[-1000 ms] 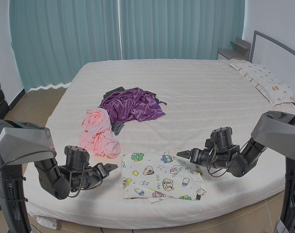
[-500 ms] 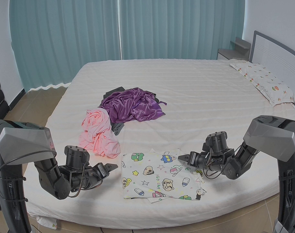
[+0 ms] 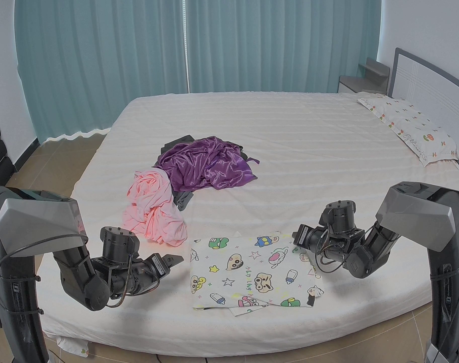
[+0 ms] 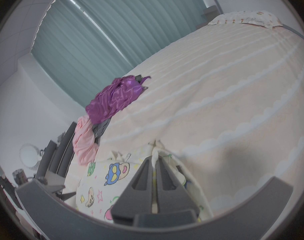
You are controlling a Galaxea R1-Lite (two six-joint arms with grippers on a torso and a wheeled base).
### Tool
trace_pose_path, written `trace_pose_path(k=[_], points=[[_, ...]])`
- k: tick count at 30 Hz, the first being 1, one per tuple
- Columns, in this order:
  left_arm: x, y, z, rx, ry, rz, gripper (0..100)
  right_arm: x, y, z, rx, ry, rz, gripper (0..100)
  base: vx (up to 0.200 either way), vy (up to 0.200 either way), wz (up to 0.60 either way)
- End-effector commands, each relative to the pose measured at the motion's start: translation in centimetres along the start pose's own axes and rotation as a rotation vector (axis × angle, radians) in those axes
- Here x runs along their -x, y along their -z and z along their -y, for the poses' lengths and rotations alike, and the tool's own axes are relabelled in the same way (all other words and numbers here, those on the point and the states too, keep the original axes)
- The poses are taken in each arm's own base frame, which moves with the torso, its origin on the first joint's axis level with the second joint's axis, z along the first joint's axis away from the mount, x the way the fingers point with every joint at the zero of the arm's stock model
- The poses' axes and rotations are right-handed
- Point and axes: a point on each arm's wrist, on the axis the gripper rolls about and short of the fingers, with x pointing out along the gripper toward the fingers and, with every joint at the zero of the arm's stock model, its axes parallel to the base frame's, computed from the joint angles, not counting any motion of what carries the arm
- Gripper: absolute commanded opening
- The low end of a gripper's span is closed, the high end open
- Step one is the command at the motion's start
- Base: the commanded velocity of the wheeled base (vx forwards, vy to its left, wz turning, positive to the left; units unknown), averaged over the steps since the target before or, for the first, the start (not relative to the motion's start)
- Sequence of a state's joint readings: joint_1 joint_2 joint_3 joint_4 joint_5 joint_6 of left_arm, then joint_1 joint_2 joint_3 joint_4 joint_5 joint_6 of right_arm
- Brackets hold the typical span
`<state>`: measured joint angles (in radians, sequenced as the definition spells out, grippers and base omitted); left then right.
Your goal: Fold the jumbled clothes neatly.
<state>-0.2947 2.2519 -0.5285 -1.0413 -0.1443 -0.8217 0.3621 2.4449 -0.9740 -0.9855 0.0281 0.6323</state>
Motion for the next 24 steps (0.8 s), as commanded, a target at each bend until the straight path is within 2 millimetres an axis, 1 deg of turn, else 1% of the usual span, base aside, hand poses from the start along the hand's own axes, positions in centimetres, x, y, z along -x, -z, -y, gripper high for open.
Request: trace_pose_path(k=[1, 7, 8, 13, 14, 17, 19, 20, 21, 22, 23, 24], points=[[0.0, 0.0, 0.0, 0.001, 0.000, 0.000, 100, -0.7, 0.3, 0.4, -0.008, 0.005, 0.020, 0, 0.000, 0.000, 0.00], [0.0, 0.0, 0.0, 0.001, 0.000, 0.000, 100, -0.7, 0.5, 0.4, -0.006, 0.006, 0.017, 0, 0.000, 0.000, 0.00], [0.0, 0.0, 0.0, 0.001, 0.000, 0.000, 100, -0.7, 0.5, 0.4, -0.007, 0.008, 0.016, 100, 0.000, 0.000, 0.00], [0.0, 0.0, 0.0, 0.001, 0.000, 0.000, 100, 0.2, -0.3, -0.1, -0.011, 0.001, 0.038, 100, 0.000, 0.000, 0.00], [0.1, 0.0, 0.0, 0.001, 0.001, 0.001, 100, 1.5, -0.9, -0.6, -0.011, 0.003, 0.051, 100, 0.000, 0.000, 0.00], [0.6, -0.6, 0.2, -0.006, 0.014, 0.042, 100, 3.7, -2.0, -1.4, -0.011, 0.023, 0.098, 100, 0.000, 0.000, 0.00], [2.3, -2.0, 0.8, -0.011, 0.061, 0.136, 100, 5.2, -3.0, -2.1, -0.012, 0.036, 0.146, 100, 0.000, 0.000, 0.00], [3.9, -3.1, 1.3, -0.017, 0.104, 0.212, 100, 6.7, -4.0, -2.7, -0.015, 0.040, 0.194, 100, 0.000, 0.000, 0.00], [4.9, -3.6, 1.6, -0.027, 0.126, 0.249, 100, 7.9, -4.6, -3.2, -0.016, 0.038, 0.227, 100, 0.000, 0.000, 0.00], [6.1, -4.0, 1.9, -0.046, 0.146, 0.284, 100, 9.4, -5.2, -3.7, -0.017, 0.032, 0.259, 100, 0.000, 0.000, 0.00], [7.6, -4.2, 2.3, -0.083, 0.165, 0.319, 100, 11.5, -5.7, -4.2, -0.016, 0.020, 0.284, 100, 0.000, 0.000, 0.00], [8.3, -4.2, 2.5, -0.099, 0.169, 0.331, 100, 12.4, -5.9, -4.4, -0.015, 0.012, 0.293, 100, 0.000, 0.000, 0.00]])
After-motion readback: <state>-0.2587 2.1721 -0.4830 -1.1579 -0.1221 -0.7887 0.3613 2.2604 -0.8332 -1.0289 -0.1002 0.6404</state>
